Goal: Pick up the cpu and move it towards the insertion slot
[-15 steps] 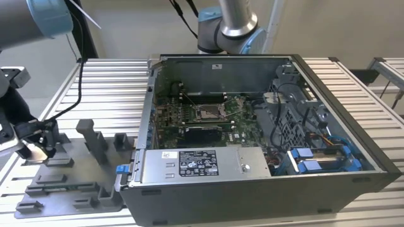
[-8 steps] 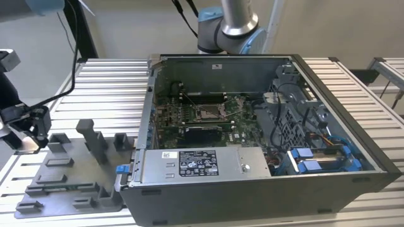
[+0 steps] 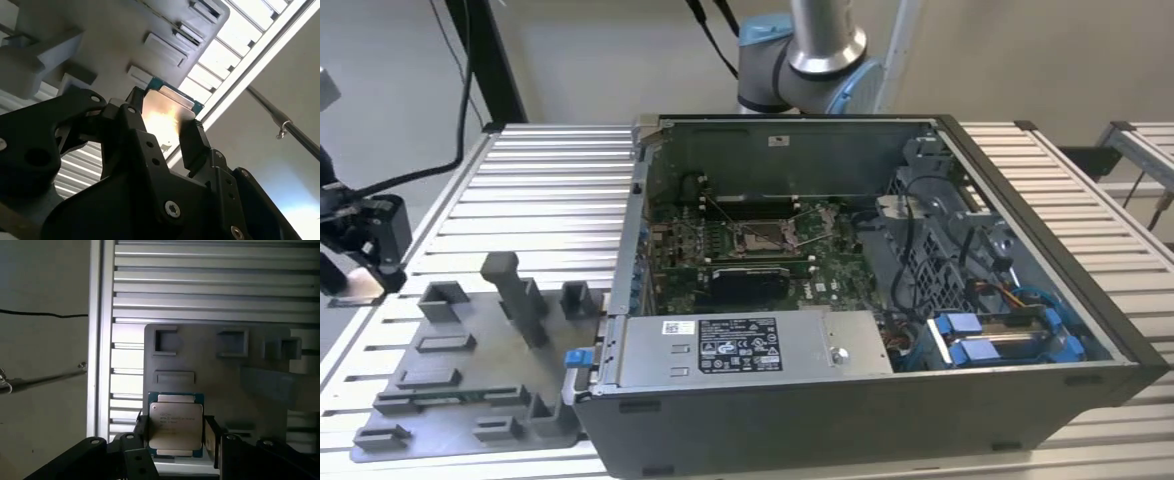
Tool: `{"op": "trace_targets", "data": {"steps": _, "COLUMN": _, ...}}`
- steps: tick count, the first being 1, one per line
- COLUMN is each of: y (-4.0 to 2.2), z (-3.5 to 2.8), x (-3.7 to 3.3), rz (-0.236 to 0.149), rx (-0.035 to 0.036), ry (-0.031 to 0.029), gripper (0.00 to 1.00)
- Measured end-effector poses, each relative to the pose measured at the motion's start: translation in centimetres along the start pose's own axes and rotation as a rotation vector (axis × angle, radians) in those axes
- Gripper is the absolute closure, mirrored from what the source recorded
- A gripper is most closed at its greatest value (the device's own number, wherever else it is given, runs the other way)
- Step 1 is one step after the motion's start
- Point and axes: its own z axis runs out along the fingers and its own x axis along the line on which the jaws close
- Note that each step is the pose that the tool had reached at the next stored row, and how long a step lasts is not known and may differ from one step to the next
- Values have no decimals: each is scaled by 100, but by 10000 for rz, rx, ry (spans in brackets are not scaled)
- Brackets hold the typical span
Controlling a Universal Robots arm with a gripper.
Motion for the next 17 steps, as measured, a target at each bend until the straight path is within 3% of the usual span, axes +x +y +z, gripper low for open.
{"op": "trace_targets", "data": {"steps": 17, "y": 30, "z": -772, "x": 19, "rz": 0, "rx": 1, "ry": 1, "gripper": 100}}
